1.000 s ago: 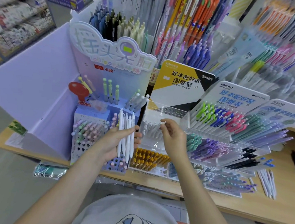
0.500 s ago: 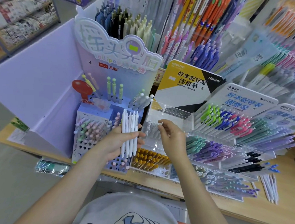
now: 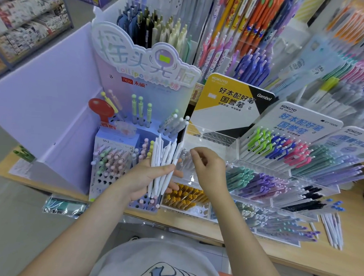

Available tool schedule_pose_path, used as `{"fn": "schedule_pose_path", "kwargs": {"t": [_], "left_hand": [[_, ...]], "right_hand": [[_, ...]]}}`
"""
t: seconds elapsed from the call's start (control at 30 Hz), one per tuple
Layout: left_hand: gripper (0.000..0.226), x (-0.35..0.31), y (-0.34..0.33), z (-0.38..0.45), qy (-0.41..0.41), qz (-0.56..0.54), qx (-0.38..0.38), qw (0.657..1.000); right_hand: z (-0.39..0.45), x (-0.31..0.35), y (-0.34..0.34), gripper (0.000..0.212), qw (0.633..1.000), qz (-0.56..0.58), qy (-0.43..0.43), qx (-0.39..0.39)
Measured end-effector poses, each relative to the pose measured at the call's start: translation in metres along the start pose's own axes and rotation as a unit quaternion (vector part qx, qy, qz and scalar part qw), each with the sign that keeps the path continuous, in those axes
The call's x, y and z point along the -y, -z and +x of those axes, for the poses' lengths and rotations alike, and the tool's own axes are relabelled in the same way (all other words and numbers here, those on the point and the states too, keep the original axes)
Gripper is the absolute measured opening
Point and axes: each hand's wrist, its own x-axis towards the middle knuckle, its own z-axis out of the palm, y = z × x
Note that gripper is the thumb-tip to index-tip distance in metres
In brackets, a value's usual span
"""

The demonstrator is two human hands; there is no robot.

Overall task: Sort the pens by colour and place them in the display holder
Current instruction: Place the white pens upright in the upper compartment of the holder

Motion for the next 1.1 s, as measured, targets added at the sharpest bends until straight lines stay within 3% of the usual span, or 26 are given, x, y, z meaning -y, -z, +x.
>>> {"fn": "schedule_pose_path", "kwargs": {"t": [0.1,0.17,0.33,0.47,0.67,0.97,1.1], "left_hand": [[0.040,-0.001,-0.004,0.000,0.014,0.066,0.039,0.997],[0.040,0.001,-0.008,0.001,0.021,0.085,0.050,0.995],[0.028,0.003,-0.004,0.005,0.013,0.030,-0.024,0.999],[0.026,0.004,0.003,0.007,-0.023,0.045,-0.060,0.997],[0.019,0.009,0.002,0.004,-0.043,0.026,-0.054,0.997],[0.026,0.014,0.009,0.001,-0.050,-0.016,-0.053,0.997],[0.026,0.013,0.008,-0.002,-0.050,0.003,-0.050,0.997]], "right_hand": [[-0.006,0.019,0.010,0.016,0.978,0.177,-0.098,0.046],[-0.009,0.022,0.015,0.015,0.971,0.204,-0.110,0.055],[-0.011,0.012,0.037,0.015,0.941,0.297,-0.154,-0.056],[-0.012,0.002,0.043,0.015,0.954,0.255,-0.106,-0.114],[-0.020,-0.012,0.016,0.016,0.989,0.120,-0.034,-0.076],[-0.022,-0.019,-0.001,0.022,0.999,-0.026,0.043,0.013],[-0.020,-0.015,-0.008,0.016,0.997,-0.063,0.046,0.000]]}}
